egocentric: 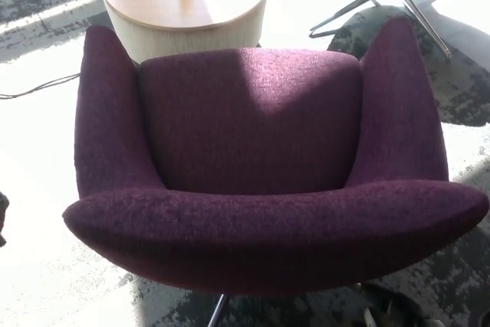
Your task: The robot stands in front of a sofa and uses its left hand to push the left side of the sofa
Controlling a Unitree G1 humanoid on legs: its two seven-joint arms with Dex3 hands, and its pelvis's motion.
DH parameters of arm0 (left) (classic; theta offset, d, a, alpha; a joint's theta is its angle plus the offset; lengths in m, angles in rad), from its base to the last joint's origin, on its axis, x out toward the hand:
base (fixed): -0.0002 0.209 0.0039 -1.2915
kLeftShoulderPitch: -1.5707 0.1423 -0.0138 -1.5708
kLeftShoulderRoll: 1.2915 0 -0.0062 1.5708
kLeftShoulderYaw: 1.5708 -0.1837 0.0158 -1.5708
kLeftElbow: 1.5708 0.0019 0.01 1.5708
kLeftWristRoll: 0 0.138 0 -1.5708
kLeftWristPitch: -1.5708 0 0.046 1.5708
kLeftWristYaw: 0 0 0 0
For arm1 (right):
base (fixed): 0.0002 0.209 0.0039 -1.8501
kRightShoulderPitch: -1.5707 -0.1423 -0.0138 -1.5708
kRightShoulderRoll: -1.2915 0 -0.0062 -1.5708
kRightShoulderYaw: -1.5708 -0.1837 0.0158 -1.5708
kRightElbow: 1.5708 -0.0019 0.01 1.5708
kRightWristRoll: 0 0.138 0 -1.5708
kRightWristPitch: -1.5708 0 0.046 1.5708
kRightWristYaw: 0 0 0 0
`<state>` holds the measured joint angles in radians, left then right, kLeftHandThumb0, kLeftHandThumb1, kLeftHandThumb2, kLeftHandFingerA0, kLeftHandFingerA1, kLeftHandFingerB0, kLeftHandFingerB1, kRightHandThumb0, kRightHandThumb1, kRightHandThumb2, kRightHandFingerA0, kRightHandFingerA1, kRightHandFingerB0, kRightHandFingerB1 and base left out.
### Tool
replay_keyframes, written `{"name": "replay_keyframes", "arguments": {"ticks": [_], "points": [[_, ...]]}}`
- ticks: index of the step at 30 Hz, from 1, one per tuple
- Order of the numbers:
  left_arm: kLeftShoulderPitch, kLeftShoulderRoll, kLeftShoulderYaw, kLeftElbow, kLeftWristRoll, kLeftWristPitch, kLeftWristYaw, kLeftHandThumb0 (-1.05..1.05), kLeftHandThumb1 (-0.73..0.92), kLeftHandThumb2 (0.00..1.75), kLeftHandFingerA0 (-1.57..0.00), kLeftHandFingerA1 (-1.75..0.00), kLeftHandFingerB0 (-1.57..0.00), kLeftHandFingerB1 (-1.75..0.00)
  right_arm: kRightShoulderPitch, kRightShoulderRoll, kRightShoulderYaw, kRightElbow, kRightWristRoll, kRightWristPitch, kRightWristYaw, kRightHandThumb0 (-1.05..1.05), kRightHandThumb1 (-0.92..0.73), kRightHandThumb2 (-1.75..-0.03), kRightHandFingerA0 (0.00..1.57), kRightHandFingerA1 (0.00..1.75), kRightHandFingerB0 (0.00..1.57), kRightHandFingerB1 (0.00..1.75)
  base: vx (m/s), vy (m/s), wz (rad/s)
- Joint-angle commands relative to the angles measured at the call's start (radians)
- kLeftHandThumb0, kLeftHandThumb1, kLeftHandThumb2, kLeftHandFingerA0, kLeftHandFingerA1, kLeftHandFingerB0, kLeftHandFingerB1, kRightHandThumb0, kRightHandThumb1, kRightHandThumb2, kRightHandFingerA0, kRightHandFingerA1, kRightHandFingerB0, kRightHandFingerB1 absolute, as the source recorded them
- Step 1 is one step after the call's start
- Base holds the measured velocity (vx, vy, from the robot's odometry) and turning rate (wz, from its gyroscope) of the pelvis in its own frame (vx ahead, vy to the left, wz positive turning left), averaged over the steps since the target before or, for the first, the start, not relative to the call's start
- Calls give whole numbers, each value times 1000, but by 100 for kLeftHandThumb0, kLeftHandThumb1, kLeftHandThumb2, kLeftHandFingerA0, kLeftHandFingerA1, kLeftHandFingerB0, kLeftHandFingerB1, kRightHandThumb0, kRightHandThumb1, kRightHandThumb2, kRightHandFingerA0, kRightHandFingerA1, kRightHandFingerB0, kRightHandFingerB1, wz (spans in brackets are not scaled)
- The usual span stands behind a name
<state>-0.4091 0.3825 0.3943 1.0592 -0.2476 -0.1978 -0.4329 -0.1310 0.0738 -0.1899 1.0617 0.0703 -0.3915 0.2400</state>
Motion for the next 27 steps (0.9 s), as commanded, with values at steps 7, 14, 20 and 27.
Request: {"name": "replay_keyframes", "arguments": {"ticks": [7, 14, 20, 27], "points": [[-96, -59, -186, -53, 81, 73, 7, -37, 53, 111, -3, -51, 0, -47, 1, -21, -3, 26, 22, 16, 19, -72, -74, -64, 54, 36, 44, 34, 0, 0, 0], [-55, -113, -254, -150, 89, 114, 17, -73, 84, 62, -20, -39, -21, -32, 3, -18, -15, 39, 37, 22, 34, -69, -72, -63, 55, 37, 47, 35, 0, 0, 0], [24, -149, -330, -272, 109, 144, -4, -75, 91, 67, -15, -37, -15, -30, 6, -20, -6, 48, 22, 15, 12, -74, -65, -69, 56, 41, 47, 38, 0, 0, 0], [87, -170, -393, -377, 120, 153, -20, -78, 92, 65, -15, -38, -14, -31, 14, -24, 9, 49, 13, 1, 18, -75, -64, -70, 56, 42, 46, 39, 0, 0, 0]]}}
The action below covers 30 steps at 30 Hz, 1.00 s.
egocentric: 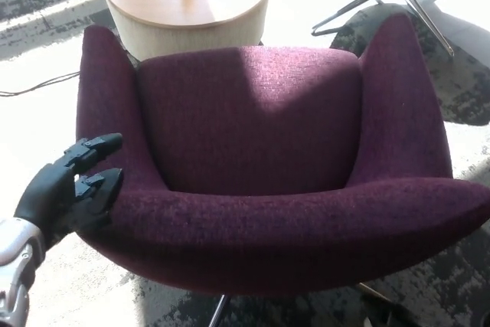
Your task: The robot stands in front of a sofa and uses its left hand to push the left side of the sofa
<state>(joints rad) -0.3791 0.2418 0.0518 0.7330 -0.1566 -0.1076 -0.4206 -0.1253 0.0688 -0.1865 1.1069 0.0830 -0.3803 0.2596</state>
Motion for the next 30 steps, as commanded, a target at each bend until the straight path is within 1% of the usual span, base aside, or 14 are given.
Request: {"name": "replay_keyframes", "arguments": {"ticks": [1, 9, 14, 15, 16, 17, 21, 22, 23, 24, 25, 26, 27, 30], "points": [[75, -42, -68, -93, 21, 65, -48, -36, 55, 113, -3, -50, 0, -47, 8, -15, 3, 1, 9, -3, 9, -76, -63, -72, 56, 42, 44, 39, 0, 0, 0], [188, -114, -186, -383, 2, 196, -43, -37, 55, 113, -5, -50, 0, -47, 15, -16, 37, -3, -21, -21, -16, -69, -75, -63, 60, 38, 50, 36, 0, 0, 1], [231, -138, -256, -496, -5, 265, -47, -38, 52, 111, -4, -50, 0, -47, 14, -15, 40, -3, -14, -12, -16, -77, -62, -75, 58, 44, 47, 41, 0, 0, 0], [236, -144, -267, -513, -4, 277, -41, -38, 51, 111, -4, -50, 0, -47, 11, -15, 38, 0, -10, -10, -12, -70, -72, -63, 62, 38, 51, 36, 0, 0, 0], [241, -145, -284, -537, 2, 289, -40, -37, 53, 112, -4, -50, 0, -47, 9, -13, 36, 3, -4, -9, -6, -71, -58, -94, 54, 53, 45, 50, 0, 0, 0], [246, -144, -296, -556, 2, 302, -43, -37, 52, 112, -4, -50, 0, -47, 9, -12, 37, 2, -5, -8, -9, -71, -72, -64, 62, 38, 50, 36, 0, 0, 0], [262, -168, -318, -602, -23, 334, -45, -37, 56, 113, -5, -51, 0, -47, 18, -12, 34, -5, 0, 1, -4, -69, -73, -63, 62, 38, 50, 36, 0, 0, 0], [262, -169, -324, -609, -25, 340, -53, -71, 92, 65, -17, -40, -13, -31, 18, -15, 43, -6, -12, 3, -15, -76, -62, -73, 59, 44, 48, 41, 0, 0, 0], [261, -174, -335, -617, -22, 345, -56, -70, 90, 66, -17, -40, -12, -31, 18, -18, 51, -6, -21, -3, -18, -69, -74, -63, 62, 38, 50, 36, 0, 0, 0], [260, -182, -354, -630, -14, 355, -51, -36, 58, 113, -4, -50, 0, -47, 18, -18, 54, -6, -22, -12, -12, -70, -73, -63, 61, 38, 49, 36, 0, 0, 0], [261, -186, -362, -639, -11, 363, -45, -36, 58, 113, -4, -50, 0, -47, 18, -17, 52, -7, -15, -9, -7, -70, -73, -63, 61, 38, 49, 36, 0, 0, 0], [262, -188, -377, -656, -6, 375, -41, -36, 59, 113, -4, -50, 0, -47, 15, -15, 47, -5, -5, -6, 2, -71, -61, -96, 55, 55, 42, 49, 0, 0, 0], [259, -197, -396, -660, 5, 374, -35, -36, 58, 113, -4, -49, 0, -47, 15, -18, 54, -2, -15, -9, -8, -71, -72, -63, 65, 41, 54, 37, 0, 0, 0], [247, -220, -422, -670, -2, 407, -30, -36, 56, 112, -4, -50, 0, -46, 19, -27, 74, -7, -37, -14, -22, -71, -74, -64, 65, 40, 51, 36, 0, 0, 0]]}}
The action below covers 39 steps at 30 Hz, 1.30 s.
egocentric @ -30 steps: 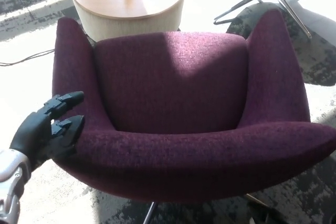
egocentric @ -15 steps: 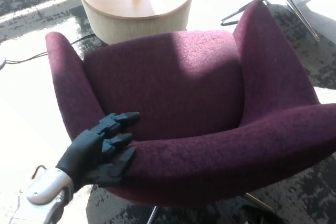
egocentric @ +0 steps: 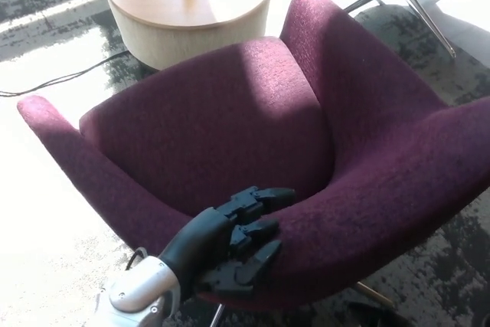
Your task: The robot stands in front of a sofa and uses its left hand to push the left side of the sofa
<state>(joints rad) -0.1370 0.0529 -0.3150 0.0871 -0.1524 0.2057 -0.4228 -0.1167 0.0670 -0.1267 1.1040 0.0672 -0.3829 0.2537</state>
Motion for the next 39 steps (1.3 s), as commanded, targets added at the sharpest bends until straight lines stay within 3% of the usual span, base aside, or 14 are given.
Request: {"name": "replay_keyframes", "arguments": {"ticks": [1, 2, 3, 4, 5, 12, 13, 14, 15, 16, 19, 23, 24, 39], "points": [[-7, -32, -73, -26, 3, 108, -32, -36, 55, 111, -4, -49, 0, -46, 13, -26, 17, -9, -21, -6, -18, -72, -74, -64, 65, 40, 50, 36, 0, 0, 0], [-18, -31, -84, -26, 6, 125, -35, -84, 71, 104, -11, -45, -11, -42, 12, -24, 15, -11, -17, 3, -18, -70, -74, -63, 66, 43, 48, 35, 0, 0, 0], [-40, -36, -112, -26, 22, 145, -40, -36, 52, 110, -2, -48, 0, -46, 11, -21, 14, -18, -14, 30, -33, -72, -63, -97, 65, 58, 39, 49, 0, 0, 0], [-53, -42, -137, -26, 39, 142, -38, -36, 52, 110, -2, -48, 0, -46, 12, -18, 18, -26, -20, 52, -56, -72, -63, -97, 65, 58, 39, 49, 0, 0, 0], [-55, -53, -151, -20, 46, 132, -30, -36, 54, 111, -2, -48, 0, -46, 17, -19, 24, -24, -30, 30, -64, -67, -79, -65, 74, 43, 48, 35, 0, 0, 0], [-73, -121, -226, 16, 72, 127, -5, -36, 55, 111, -4, -49, 0, -46, 21, -49, 105, -26, -110, -38, -128, -67, -89, -67, 67, 41, 61, 37, 0, 0, 0], [-80, -128, -242, 29, 79, 116, -10, -80, 75, 107, -9, -46, -3, -39, 17, -50, 102, -24, -99, -25, -121, -68, -88, -67, 63, 40, 56, 36, 0, 0, 0], [-85, -132, -257, 36, 87, 110, -10, -35, 57, 112, -3, -49, 0, -46, 16, -52, 105, -23, -101, -23, -127, -67, -87, -67, 62, 39, 55, 36, 0, 0, 0], [-86, -133, -260, 36, 89, 108, -9, -35, 57, 112, -3, -49, 0, -46, 16, -53, 108, -23, -104, -24, -131, -67, -87, -67, 62, 39, 55, 36, 0, 0, 0], [-88, -137, -274, 45, 99, 87, -9, -70, 73, 108, -9, -48, -5, -40, 16, -53, 109, -23, -103, -24, -132, -67, -87, -67, 62, 39, 55, 36, 0, 0, 0], [-92, -160, -313, 40, 119, 89, 9, -70, 92, 84, -8, -39, -4, -27, 16, -52, 112, -23, -103, -25, -135, -67, -87, -67, 62, 39, 55, 36, 0, 0, 0], [-100, -199, -352, 42, 103, 93, -6, -72, 92, 110, 0, -25, 0, -6, 12, -50, 114, -25, -104, -25, -139, -67, -87, -67, 62, 39, 55, 36, 0, 0, 0], [-106, -211, -366, 46, 108, 105, -3, -88, 92, 141, 0, -29, 0, -14, 10, -49, 114, -25, -104, -24, -141, -67, -87, -67, 62, 39, 55, 36, 0, 0, 0], [-108, -251, -454, 53, 132, 140, 7, -104, 92, 170, 0, -15, 0, -1, 7, -50, 113, -27, -106, -25, -145, -67, -87, -67, 62, 39, 55, 36, 0, 0, 0]]}}
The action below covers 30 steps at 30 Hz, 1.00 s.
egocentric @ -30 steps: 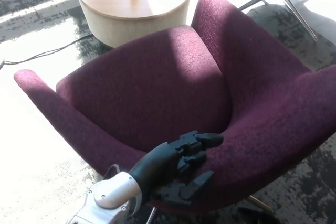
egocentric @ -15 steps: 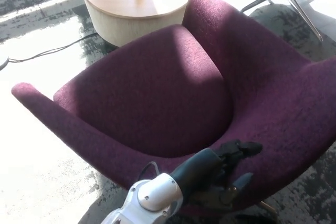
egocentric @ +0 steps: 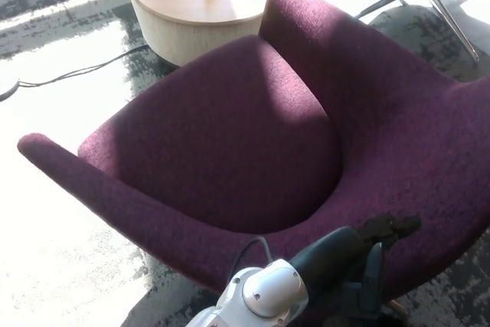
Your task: The robot stands in front of a sofa and uses its left hand to push the left side of the sofa
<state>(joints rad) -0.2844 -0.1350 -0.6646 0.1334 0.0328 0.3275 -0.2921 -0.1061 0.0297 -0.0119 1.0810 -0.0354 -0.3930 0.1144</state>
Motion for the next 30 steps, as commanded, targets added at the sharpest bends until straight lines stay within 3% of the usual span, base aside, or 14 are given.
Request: {"name": "replay_keyframes", "arguments": {"ticks": [1, 13, 14, 20, 21, 22, 23, 24, 25, 26, 27, 28, 29, 30], "points": [[40, -62, -104, 7, -53, 16, -125, -104, 92, 170, 0, -15, 0, -1, -3, -12, -2, -4, -3, -15, -5, -67, -87, -67, 62, 39, 55, 36, 0, 0, 0], [32, -4, -41, -24, -68, 19, -157, -90, 92, 141, 0, -20, 0, -6, -7, -11, -2, -2, -3, -14, -8, -67, -87, -67, 62, 39, 55, 36, 0, 0, 0], [39, 6, -33, -20, -67, 5, -157, -77, 91, 118, 0, -15, 0, 0, -6, -10, -2, -1, -3, -14, -8, -67, -87, -67, 62, 39, 55, 36, 0, 0, 0], [64, 82, 20, 3, -53, -47, -154, -84, 90, 121, -7, -26, -6, -16, -2, -14, -2, -7, -3, -15, -7, -67, -87, -67, 62, 39, 55, 36, 0, 0, 0], [60, 101, 21, 18, -30, -90, -146, -77, 92, 79, -11, -30, -7, -24, -4, -14, -2, -7, -3, -14, -6, -67, -87, -67, 62, 39, 55, 36, 0, 0, 0], [55, 117, 28, 27, -21, -109, -147, -80, 81, 114, -16, -45, 0, -33, -6, -14, -3, -8, -3, -14, -6, -67, -87, -67, 62, 39, 55, 36, 0, 0, 0], [52, 130, 36, 31, -23, -113, -156, -80, 81, 114, -16, -45, 0, -33, -7, -15, -3, -9, -3, -13, -6, -67, -87, -67, 62, 39, 55, 36, 0, 0, 0], [63, 141, 62, 26, -35, -110, -152, -77, 92, 68, -25, -29, -19, -27, -7, -15, -3, -9, -3, -13, -6, -67, -87, -67, 62, 39, 55, 36, 0, 0, 0], [65, 143, 65, 27, -36, -113, -152, -77, 92, 68, -25, -29, -19, -27, -7, -15, -3, -9, -3, -13, -6, -67, -87, -67, 62, 39, 55, 36, 0, 0, 0], [92, 155, 105, 22, -54, -113, -139, -69, 85, 63, -26, -38, -24, -32, 90, -1, 23, -187, 16, 20, 61, -60, -76, -64, 67, 50, 68, 40, 0, 0, 0], [94, 164, 112, 11, -53, -90, -143, -70, 86, 66, -24, -36, -22, -31, 32, -18, 19, -49, -15, -44, 16, -61, -85, -66, 76, 42, 61, 39, 0, 0, 0], [92, 178, 119, 8, -52, -81, -154, -36, 54, 110, -3, -48, 0, -45, 3, -14, -15, 14, 17, -44, 27, -59, -78, -65, 82, 54, 61, 39, 0, 0, 0], [88, 194, 125, 10, -50, -81, -170, -36, 54, 110, -3, -48, 0, -45, -9, 5, -65, 35, 84, -11, 72, -59, -78, -65, 82, 54, 61, 39, 0, 0, 0], [91, 209, 151, -6, -37, -25, -138, -74, 85, 66, -28, -34, -23, -29, -8, 2, -61, 25, 76, -9, 79, -63, -75, -63, 83, 53, 54, 37, 0, 0, 0]]}}
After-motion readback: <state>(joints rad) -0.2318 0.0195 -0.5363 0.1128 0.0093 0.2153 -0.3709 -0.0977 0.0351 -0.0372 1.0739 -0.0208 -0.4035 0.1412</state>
